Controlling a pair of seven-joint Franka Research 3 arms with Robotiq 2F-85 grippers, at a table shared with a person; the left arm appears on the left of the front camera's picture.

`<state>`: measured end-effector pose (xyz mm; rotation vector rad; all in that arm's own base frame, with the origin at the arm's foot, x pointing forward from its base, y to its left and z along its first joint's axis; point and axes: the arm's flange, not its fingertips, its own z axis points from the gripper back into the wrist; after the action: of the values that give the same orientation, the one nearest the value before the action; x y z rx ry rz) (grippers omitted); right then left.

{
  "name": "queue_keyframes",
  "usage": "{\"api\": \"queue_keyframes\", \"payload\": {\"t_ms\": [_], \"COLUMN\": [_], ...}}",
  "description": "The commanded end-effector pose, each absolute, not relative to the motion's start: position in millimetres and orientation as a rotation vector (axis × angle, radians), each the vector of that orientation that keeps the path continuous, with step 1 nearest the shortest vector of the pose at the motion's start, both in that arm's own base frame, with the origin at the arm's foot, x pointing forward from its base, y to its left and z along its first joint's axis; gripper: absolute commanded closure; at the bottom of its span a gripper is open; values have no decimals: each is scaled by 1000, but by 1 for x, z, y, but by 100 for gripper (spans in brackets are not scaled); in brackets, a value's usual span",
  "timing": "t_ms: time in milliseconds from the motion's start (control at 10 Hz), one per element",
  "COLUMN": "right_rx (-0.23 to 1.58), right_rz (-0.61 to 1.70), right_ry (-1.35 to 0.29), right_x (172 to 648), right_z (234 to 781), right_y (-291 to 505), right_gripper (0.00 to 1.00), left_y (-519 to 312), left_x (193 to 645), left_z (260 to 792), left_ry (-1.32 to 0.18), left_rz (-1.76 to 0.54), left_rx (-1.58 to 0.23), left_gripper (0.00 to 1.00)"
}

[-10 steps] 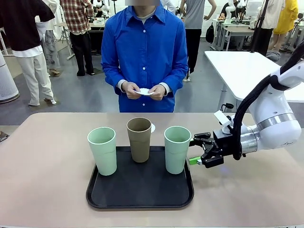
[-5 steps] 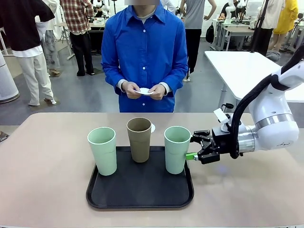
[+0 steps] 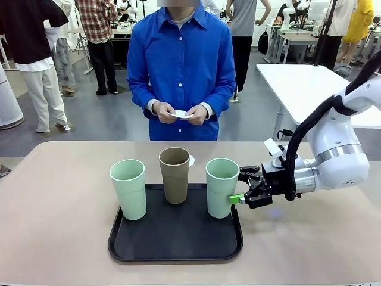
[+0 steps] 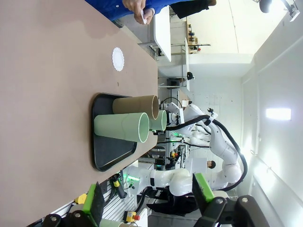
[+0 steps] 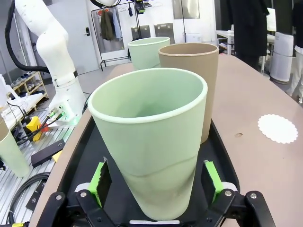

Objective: Place coasters on the table and set cups on them.
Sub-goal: Pick up one Reusable plastic cup and place it on a coaster set by the human.

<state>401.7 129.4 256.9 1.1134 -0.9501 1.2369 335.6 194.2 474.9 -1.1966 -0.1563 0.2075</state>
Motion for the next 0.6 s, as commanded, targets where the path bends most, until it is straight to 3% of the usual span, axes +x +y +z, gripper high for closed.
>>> {"api": "queue_keyframes", "payload": {"t_ms": [0,500], "right_rx": [1104,1150], "right_rz": [1253,1260], "right_ry": [-972,-926], "right_x": [410,418], "right_z": [249,243], "right_y": [139,165], "right_gripper": [0,0], "left_y": [194,194], "left_x": [334,334], "left_z": [476,476], "left_ry": [-160,-160], "left_rz": [208,208], "left_rx": [-1206,-1206], "left_gripper": [0,0]}}
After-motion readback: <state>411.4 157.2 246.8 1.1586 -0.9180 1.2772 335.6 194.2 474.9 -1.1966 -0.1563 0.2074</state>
